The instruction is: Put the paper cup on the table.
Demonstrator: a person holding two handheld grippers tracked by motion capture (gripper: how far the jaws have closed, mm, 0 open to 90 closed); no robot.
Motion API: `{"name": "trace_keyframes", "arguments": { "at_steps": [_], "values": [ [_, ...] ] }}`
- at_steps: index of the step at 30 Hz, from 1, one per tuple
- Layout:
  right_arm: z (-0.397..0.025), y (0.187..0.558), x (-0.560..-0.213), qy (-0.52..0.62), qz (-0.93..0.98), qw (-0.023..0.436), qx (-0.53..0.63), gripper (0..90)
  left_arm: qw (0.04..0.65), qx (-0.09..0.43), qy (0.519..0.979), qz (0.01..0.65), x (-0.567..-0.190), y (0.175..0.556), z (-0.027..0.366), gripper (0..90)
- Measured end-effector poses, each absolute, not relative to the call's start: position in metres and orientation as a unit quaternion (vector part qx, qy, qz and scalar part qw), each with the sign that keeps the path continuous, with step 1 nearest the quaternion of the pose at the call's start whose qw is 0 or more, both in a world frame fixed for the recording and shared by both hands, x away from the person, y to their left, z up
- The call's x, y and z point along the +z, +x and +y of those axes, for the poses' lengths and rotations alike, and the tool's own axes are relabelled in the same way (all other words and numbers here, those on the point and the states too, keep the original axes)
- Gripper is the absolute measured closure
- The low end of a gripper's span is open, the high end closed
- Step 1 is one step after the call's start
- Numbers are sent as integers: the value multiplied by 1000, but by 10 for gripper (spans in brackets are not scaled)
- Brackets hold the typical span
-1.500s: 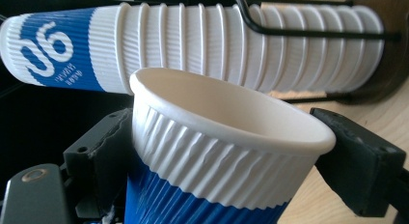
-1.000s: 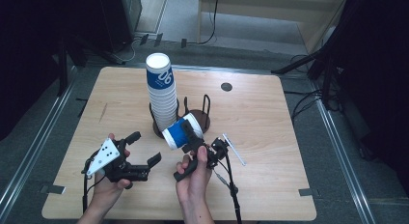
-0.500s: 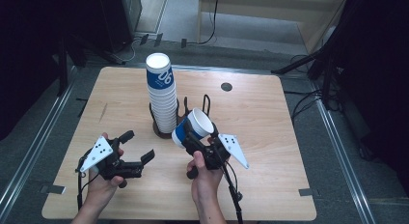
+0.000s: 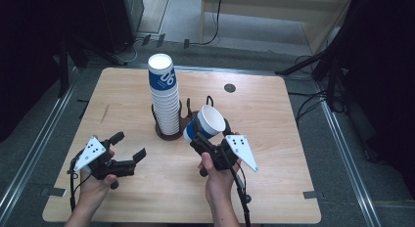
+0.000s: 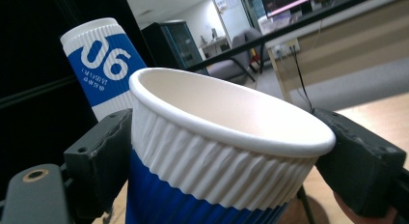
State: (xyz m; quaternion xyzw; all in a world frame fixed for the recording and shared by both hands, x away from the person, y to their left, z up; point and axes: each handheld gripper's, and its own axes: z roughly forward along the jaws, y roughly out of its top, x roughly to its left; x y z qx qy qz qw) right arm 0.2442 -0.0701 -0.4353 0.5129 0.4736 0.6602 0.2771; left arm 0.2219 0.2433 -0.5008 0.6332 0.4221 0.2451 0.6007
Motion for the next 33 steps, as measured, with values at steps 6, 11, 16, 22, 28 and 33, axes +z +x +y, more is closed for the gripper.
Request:
{"name": "trace_keyframes", "arguments": {
  "at_steps": [6,11,16,22,28,33],
  "values": [
    [-73,246,-437,493,487,329,641,123,582,253,630,448,-507,226,258,0],
    [-78,248,-438,473,500,362,629,122,546,285,617,490,-513,227,268,0],
    [-82,249,-438,461,509,383,618,122,536,281,614,507,-519,228,278,0],
    [-88,253,-440,457,517,408,598,122,519,294,603,530,-525,230,287,0],
    [-98,259,-445,456,514,437,581,122,500,307,588,557,-532,231,303,0],
    [-103,263,-446,456,515,443,575,123,467,319,601,565,-537,234,306,0]
  ]
}}
